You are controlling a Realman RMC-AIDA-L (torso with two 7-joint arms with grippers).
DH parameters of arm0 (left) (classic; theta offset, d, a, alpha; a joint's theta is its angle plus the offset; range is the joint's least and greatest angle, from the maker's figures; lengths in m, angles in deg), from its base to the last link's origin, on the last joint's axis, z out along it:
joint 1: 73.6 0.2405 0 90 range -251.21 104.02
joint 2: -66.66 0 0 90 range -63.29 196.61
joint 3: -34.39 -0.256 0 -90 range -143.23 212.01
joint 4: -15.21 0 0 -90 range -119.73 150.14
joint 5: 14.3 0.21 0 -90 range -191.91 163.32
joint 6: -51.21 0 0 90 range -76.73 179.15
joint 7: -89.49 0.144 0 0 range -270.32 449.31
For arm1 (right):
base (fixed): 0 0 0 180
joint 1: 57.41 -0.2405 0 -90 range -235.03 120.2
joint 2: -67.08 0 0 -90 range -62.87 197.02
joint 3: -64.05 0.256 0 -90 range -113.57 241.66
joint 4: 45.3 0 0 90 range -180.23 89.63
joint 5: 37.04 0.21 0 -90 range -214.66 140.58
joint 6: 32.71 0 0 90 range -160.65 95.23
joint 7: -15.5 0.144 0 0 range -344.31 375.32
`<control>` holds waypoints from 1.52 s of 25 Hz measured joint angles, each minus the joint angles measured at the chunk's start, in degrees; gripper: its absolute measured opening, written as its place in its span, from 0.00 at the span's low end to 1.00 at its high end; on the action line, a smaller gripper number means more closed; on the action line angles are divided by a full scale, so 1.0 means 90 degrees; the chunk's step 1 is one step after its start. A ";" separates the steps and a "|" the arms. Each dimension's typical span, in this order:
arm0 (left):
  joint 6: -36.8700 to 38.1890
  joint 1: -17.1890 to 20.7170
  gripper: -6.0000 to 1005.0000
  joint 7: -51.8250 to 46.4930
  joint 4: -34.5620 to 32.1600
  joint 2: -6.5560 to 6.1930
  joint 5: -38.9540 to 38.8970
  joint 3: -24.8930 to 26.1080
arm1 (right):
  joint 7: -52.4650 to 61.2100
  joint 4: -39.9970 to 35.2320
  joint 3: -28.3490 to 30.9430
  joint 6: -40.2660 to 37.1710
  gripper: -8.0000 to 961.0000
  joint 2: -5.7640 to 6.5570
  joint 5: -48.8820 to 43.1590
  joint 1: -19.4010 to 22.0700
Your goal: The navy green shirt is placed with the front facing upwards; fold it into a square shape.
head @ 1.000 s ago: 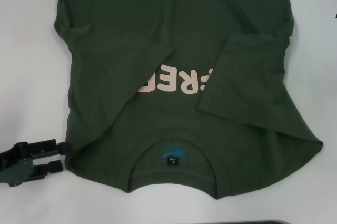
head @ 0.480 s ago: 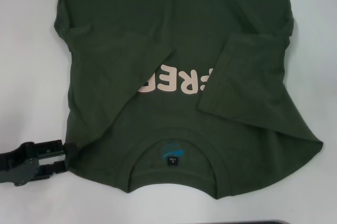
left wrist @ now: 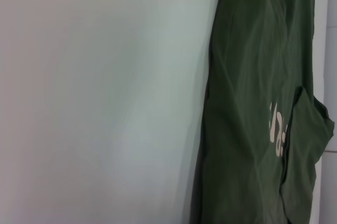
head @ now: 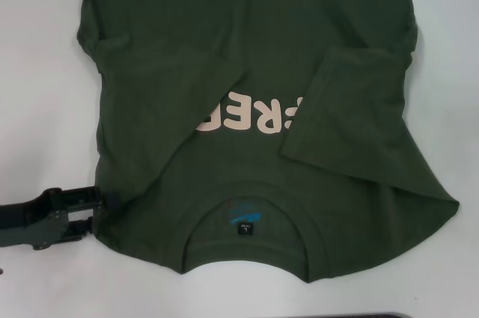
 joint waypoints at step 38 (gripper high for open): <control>0.0204 -0.0210 0.05 -0.0028 0.0009 -0.0087 0.0144 -0.0369 | 0.0598 -0.0124 0.0041 -0.0020 0.98 0.0169 -0.0638 0.0052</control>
